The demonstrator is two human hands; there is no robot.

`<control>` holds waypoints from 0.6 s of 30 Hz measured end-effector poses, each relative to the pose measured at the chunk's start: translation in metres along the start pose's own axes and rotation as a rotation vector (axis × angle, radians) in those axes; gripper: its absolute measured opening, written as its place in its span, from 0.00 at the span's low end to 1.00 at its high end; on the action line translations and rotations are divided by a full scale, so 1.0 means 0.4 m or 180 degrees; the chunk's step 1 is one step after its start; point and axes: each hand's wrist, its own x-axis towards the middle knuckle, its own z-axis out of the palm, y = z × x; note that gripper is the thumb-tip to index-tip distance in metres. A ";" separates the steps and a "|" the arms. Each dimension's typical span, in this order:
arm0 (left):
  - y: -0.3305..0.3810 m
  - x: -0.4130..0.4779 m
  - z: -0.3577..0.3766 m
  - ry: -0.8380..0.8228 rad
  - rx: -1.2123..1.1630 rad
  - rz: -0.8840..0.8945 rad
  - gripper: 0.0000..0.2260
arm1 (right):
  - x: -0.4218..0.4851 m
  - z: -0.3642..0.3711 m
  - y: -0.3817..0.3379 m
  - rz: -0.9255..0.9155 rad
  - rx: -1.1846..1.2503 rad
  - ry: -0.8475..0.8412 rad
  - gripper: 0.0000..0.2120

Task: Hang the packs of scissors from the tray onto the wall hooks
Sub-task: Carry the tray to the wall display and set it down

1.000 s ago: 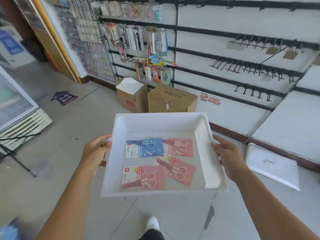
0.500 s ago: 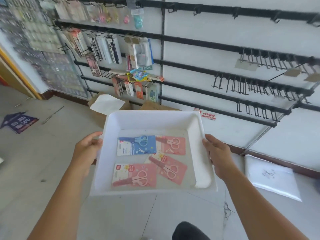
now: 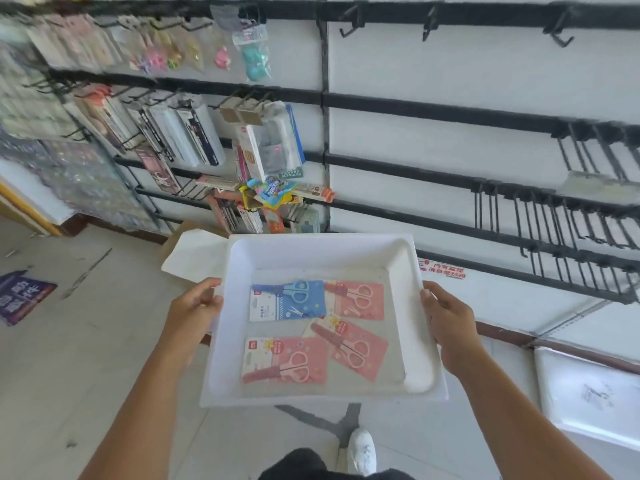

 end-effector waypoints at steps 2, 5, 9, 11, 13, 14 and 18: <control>0.023 0.088 0.020 -0.0109 0.0092 -0.0043 0.13 | 0.056 0.033 -0.016 0.0048 0.0022 0.0115 0.13; 0.044 0.222 0.051 -0.0294 0.0145 -0.0070 0.14 | 0.130 0.091 -0.018 0.0116 -0.0134 0.0320 0.20; 0.049 0.398 0.098 -0.0613 0.0355 -0.0080 0.14 | 0.216 0.177 0.013 0.0139 -0.0314 0.0684 0.22; 0.043 0.482 0.120 -0.0819 0.0510 -0.0047 0.13 | 0.249 0.223 0.035 0.0169 -0.0302 0.0878 0.19; 0.039 0.557 0.141 -0.1081 0.0645 -0.0113 0.13 | 0.279 0.260 0.062 0.0331 -0.0210 0.1120 0.17; 0.037 0.583 0.151 -0.1182 0.0689 -0.0156 0.14 | 0.292 0.274 0.074 0.0401 -0.0200 0.1215 0.16; 0.005 0.658 0.196 -0.1453 0.0853 -0.0314 0.17 | 0.336 0.298 0.125 0.0739 -0.0202 0.1497 0.17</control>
